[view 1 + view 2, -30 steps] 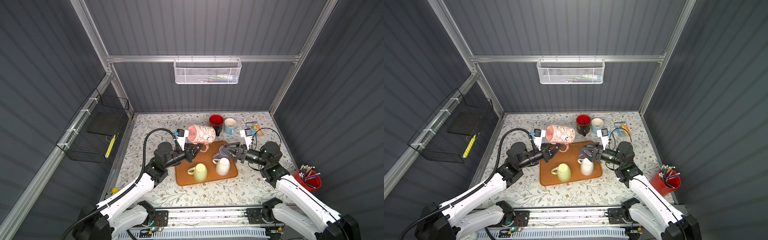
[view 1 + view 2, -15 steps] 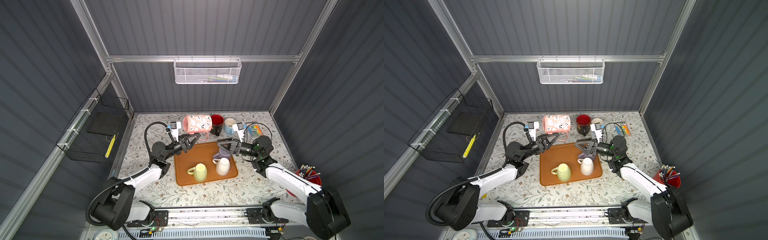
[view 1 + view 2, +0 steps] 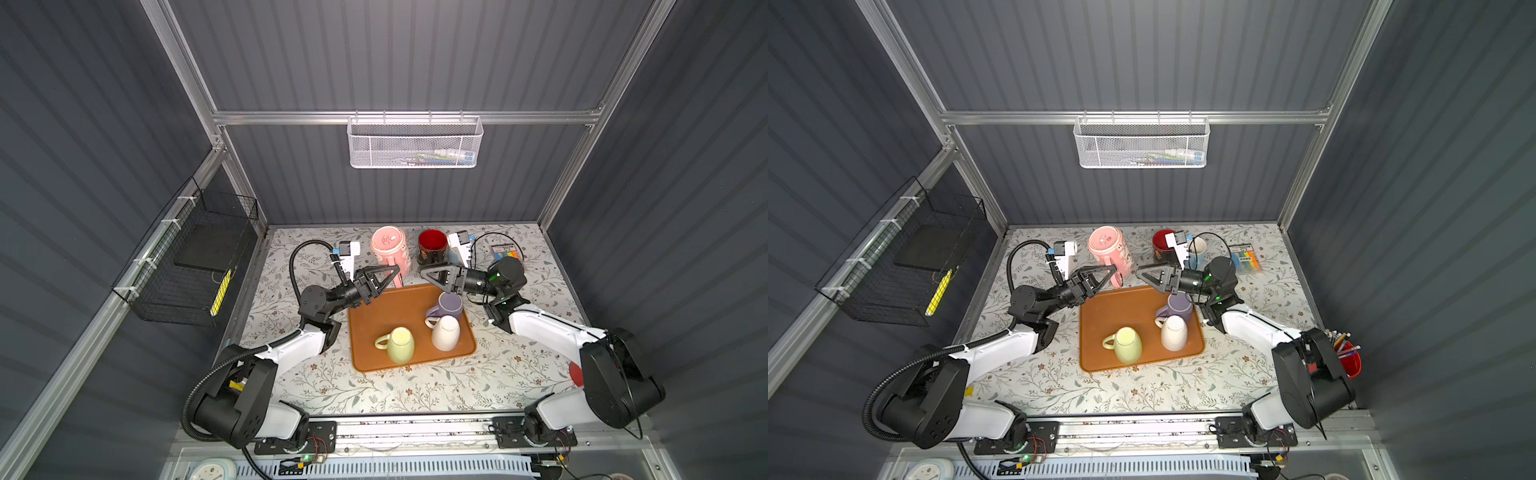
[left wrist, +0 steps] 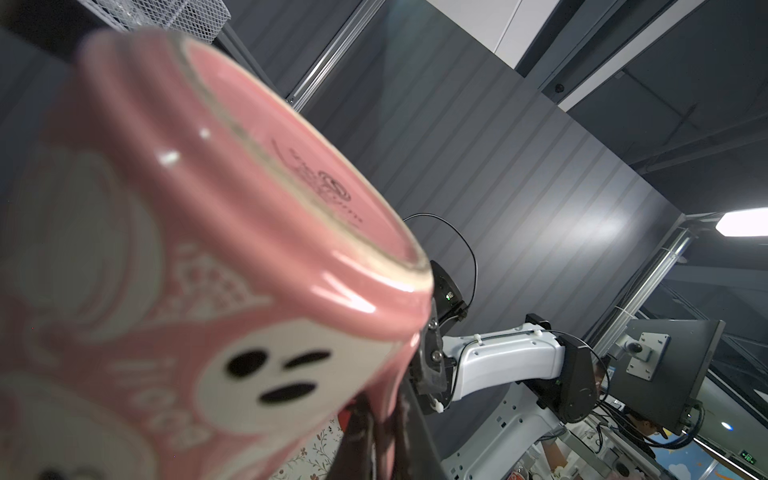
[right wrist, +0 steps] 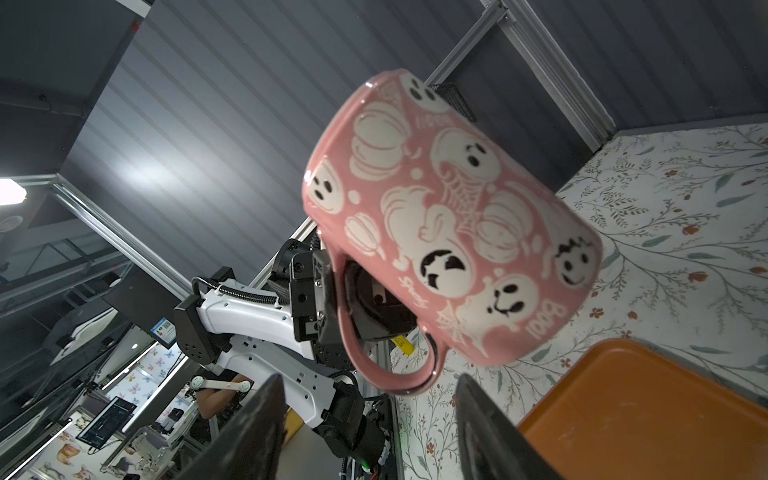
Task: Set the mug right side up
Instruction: 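Raise the pink mug high while right gripper reaches up to its handle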
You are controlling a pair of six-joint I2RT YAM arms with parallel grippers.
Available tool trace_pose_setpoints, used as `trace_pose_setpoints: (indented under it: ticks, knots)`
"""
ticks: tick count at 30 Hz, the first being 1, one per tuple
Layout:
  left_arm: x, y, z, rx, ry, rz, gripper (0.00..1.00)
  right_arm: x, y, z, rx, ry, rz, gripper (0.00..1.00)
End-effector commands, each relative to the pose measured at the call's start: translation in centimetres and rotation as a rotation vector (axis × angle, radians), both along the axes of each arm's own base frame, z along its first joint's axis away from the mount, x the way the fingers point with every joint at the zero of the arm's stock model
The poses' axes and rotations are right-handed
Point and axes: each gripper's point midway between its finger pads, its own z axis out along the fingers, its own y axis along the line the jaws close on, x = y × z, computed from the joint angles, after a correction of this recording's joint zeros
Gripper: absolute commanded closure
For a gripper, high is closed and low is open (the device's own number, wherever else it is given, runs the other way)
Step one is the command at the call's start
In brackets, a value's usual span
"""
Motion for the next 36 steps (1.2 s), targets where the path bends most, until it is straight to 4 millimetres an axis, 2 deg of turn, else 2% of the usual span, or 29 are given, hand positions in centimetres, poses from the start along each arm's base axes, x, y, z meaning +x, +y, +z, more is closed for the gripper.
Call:
trace_pose_setpoints:
  ticks: [1, 6, 14, 19, 27, 29, 32, 36]
  knots:
    - [-1.6, 0.9, 4.9, -0.09, -0.214, 0.017, 1.0, -0.2, 0.1, 1.5, 0.038, -0.05, 0.017, 0.35]
    - [-0.8, 0.6, 3.7, -0.074, -0.187, 0.023, 1.0, 0.1, 0.1, 0.2, 0.027, -0.027, 0.007, 0.36]
    - [-0.6, 0.7, 3.5, -0.076, -0.179, 0.035, 1.0, 0.0, 0.1, -1.1, 0.008, -0.016, -0.001, 0.36]
    - [-0.1, 0.8, 3.8, -0.091, -0.171, 0.055, 1.0, -0.2, -0.4, -2.0, -0.029, -0.033, -0.046, 0.38]
    - [1.0, 0.8, 4.6, -0.121, -0.155, 0.079, 1.0, -0.6, -1.7, -4.2, -0.173, -0.136, -0.243, 0.45]
    - [1.1, 0.7, 5.0, -0.125, -0.162, 0.074, 1.0, -0.5, -1.8, -4.4, -0.169, -0.118, -0.255, 0.46]
    - [1.2, 0.6, 5.5, -0.129, -0.169, 0.063, 1.0, -0.2, -1.4, -4.3, -0.111, -0.048, -0.229, 0.44]
    - [1.2, 0.5, 6.0, -0.137, -0.176, 0.059, 1.0, -0.2, -1.0, -2.9, 0.027, 0.011, -0.163, 0.41]
